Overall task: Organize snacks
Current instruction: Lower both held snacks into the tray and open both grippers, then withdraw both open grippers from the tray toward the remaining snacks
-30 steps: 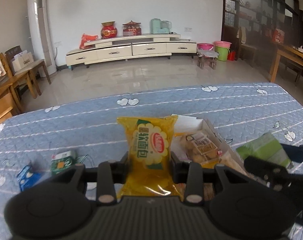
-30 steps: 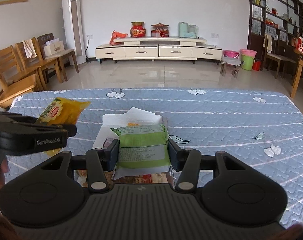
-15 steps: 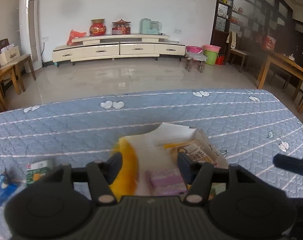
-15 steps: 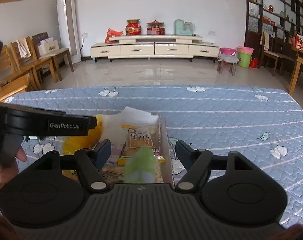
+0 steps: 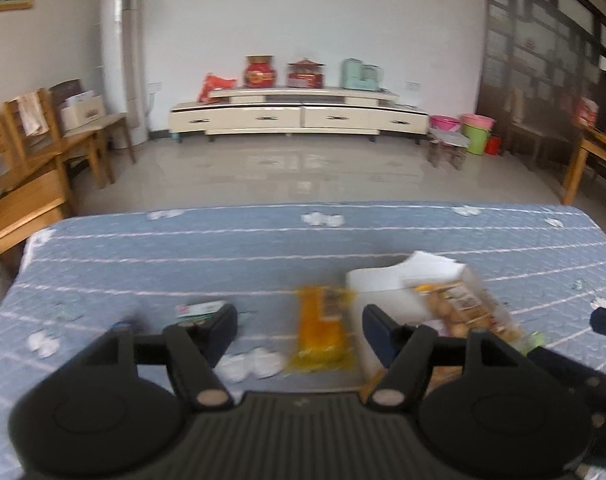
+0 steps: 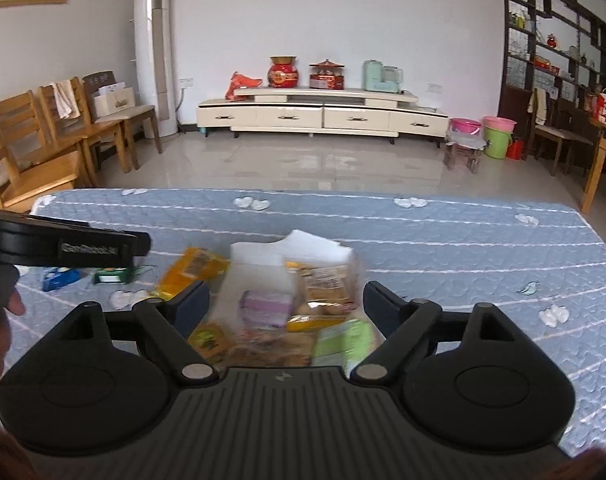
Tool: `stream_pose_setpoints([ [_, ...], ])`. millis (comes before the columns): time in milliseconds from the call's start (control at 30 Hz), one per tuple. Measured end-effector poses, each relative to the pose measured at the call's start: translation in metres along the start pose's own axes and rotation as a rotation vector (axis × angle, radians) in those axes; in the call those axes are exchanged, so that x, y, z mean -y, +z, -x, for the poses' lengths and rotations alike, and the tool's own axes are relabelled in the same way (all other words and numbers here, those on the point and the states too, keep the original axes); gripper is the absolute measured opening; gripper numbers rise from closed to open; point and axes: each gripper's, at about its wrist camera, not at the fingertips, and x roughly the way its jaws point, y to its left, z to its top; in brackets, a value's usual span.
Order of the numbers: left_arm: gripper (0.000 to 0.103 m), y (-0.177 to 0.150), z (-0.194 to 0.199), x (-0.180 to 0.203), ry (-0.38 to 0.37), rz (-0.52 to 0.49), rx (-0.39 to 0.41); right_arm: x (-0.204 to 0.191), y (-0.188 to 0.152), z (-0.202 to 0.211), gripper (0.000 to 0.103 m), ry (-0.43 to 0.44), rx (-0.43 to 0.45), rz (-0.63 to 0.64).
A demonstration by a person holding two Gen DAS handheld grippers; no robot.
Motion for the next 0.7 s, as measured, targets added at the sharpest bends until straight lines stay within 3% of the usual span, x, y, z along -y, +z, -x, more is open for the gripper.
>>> stream_pose_setpoints([
  [400,0.07,-0.029,0.031,-0.087,0.159,0.082,-0.002,-0.064,0.002,0.002,0.103,0.101,0.001,0.026],
  [700,0.074,-0.039,0.016,-0.144,0.239,0.121,-0.025,-0.112,0.004,-0.046,0.103,0.201,-0.052,0.051],
])
